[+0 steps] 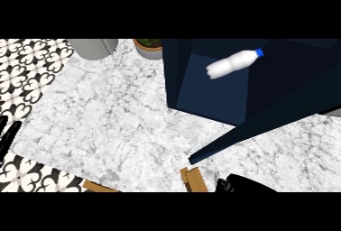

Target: Pick up the bottled water, place it into the cabinet and close the cabinet

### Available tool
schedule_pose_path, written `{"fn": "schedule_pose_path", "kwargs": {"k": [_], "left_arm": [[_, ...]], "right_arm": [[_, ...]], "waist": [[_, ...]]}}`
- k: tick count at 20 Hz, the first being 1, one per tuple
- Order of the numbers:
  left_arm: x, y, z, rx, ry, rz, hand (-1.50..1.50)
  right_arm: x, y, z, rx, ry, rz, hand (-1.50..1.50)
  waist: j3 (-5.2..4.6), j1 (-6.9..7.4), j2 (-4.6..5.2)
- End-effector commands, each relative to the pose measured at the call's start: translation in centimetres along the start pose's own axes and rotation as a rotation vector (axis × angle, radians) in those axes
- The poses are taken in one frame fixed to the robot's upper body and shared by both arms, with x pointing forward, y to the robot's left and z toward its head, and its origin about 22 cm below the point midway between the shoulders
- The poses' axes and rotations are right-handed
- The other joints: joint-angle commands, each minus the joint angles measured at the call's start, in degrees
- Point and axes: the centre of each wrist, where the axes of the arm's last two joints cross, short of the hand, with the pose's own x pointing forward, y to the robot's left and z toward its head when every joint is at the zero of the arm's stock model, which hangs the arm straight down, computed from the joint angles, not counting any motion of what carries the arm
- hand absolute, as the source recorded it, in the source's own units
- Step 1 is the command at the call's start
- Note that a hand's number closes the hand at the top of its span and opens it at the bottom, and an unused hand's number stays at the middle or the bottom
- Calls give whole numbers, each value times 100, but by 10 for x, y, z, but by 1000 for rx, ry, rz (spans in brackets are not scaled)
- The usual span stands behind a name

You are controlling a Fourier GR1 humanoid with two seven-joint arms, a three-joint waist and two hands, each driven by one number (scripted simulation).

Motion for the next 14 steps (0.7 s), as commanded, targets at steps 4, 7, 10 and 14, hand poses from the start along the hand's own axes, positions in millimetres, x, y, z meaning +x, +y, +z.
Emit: {"fn": "schedule_pose_path", "kwargs": {"k": [4,7,10,14], "left_arm": [[-5,4,7,22,19,15,-150],[-2,8,8,29,14,1,-150],[-3,11,9,35,4,2,-150],[-5,10,9,33,-6,19,-150]], "right_arm": [[-9,-40,-47,-237,77,-39,150],[-6,-56,-74,-339,91,-72,150],[0,-75,-97,-452,106,-92,150],[6,-103,-126,-559,131,-107,150]], "waist": [[49,-132,-52],[62,-111,-74],[73,-230,-96],[95,-262,-98]]}}
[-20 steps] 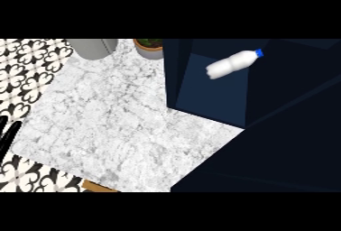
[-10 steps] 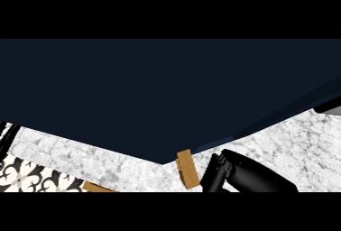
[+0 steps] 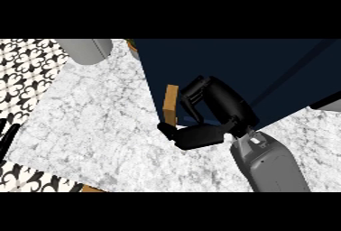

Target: Pick up the bottled water, place it into the cabinet and close the cabinet

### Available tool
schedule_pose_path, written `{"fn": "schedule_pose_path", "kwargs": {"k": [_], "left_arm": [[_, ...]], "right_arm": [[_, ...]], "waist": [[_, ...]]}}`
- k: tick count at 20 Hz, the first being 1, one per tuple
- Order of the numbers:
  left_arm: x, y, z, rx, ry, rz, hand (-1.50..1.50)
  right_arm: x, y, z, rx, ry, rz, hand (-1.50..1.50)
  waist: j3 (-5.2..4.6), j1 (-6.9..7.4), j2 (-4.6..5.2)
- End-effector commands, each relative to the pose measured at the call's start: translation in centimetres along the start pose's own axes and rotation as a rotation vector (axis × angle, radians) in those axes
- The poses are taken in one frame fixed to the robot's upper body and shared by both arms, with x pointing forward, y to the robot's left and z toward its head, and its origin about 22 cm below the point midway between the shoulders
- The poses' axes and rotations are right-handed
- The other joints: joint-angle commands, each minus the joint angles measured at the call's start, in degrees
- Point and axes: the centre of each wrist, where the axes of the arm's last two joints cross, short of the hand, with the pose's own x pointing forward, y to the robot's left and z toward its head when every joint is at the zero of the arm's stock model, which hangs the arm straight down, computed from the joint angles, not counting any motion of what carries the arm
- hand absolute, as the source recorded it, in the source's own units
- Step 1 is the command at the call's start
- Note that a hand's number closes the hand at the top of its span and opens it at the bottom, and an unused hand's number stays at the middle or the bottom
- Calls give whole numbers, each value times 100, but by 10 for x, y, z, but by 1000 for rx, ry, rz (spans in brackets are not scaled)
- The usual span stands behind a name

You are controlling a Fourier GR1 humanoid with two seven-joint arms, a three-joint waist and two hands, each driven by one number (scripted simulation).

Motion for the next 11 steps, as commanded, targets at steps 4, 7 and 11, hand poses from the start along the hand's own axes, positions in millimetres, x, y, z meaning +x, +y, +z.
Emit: {"fn": "schedule_pose_path", "kwargs": {"k": [4,7,11], "left_arm": [[4,6,-2,0,-17,3,-150],[-1,3,0,10,-1,12,-150],[1,10,6,35,-3,7,-150]], "right_arm": [[20,-21,-62,-227,34,-102,-150],[28,-22,-73,-247,38,-174,-150],[27,-18,-84,-258,50,-192,-150]], "waist": [[30,-36,12],[39,-111,3],[40,-167,-20]]}}
